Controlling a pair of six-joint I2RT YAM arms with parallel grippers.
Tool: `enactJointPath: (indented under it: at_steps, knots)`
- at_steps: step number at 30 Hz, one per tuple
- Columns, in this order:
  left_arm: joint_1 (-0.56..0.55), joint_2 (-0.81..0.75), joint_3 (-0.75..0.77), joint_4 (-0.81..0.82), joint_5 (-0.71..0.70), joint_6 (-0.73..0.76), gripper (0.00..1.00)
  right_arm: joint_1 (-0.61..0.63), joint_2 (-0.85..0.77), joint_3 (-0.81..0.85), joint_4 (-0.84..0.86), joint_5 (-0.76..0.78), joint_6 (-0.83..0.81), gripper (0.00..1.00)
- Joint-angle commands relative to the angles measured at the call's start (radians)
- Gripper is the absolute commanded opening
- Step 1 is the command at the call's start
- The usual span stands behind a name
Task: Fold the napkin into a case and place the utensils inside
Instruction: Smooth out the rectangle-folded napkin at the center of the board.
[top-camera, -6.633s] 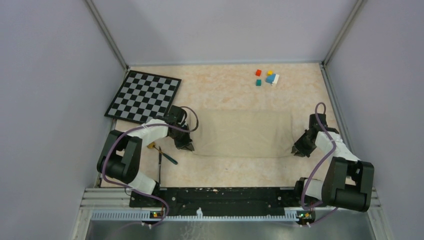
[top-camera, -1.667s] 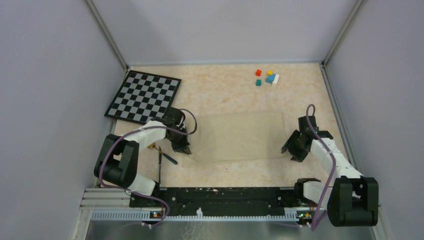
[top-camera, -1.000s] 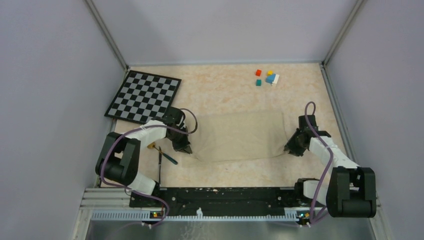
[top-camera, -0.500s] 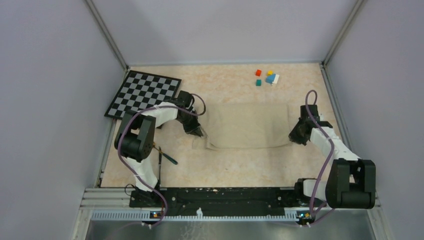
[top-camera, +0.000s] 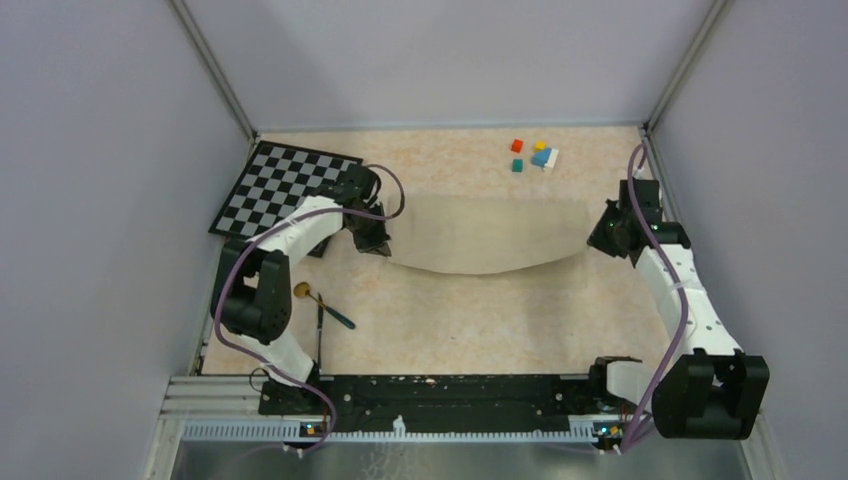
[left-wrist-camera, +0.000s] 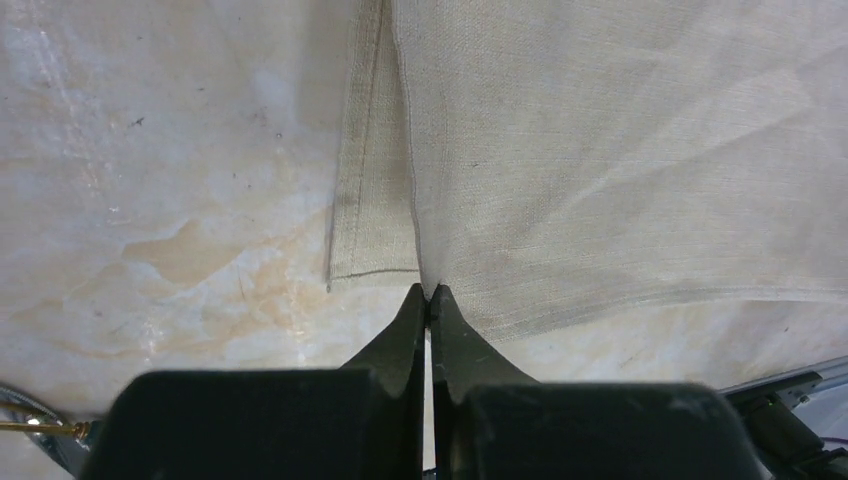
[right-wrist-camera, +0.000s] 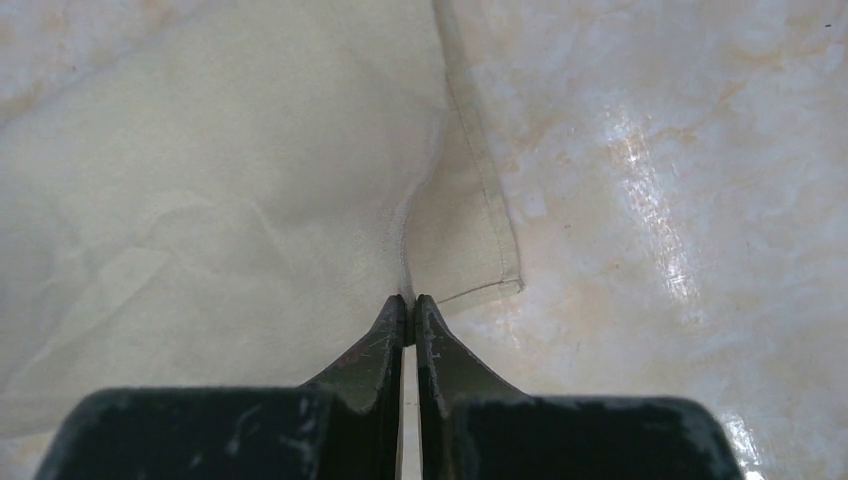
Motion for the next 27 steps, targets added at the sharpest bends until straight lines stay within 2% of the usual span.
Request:
enactJointPath:
  at_steps: [1, 7, 12, 18, 23, 27]
  knots:
    - [0.007, -0.077, 0.051, -0.07, -0.003, 0.027, 0.0, -0.009, 0.003, 0.071, -0.016, -0.041, -0.047, 0.0]
    - [0.007, -0.102, -0.013, -0.048, 0.016, 0.009, 0.0, -0.009, 0.009, 0.034, 0.013, -0.057, -0.037, 0.0]
    - [0.007, -0.052, -0.085, 0.024, 0.069, -0.013, 0.0, -0.009, 0.046, -0.05, 0.071, -0.085, -0.024, 0.0]
    - [0.007, 0.015, -0.102, 0.076, 0.075, -0.022, 0.0, -0.023, 0.102, -0.098, 0.141, -0.086, -0.021, 0.0]
    - [0.008, 0.018, -0.081, 0.078, 0.067, -0.022, 0.0, -0.03, 0.134, -0.042, 0.148, -0.109, -0.023, 0.0]
    - [0.015, -0.007, 0.017, 0.088, 0.061, -0.016, 0.0, -0.031, 0.16, 0.061, 0.192, -0.163, 0.008, 0.0]
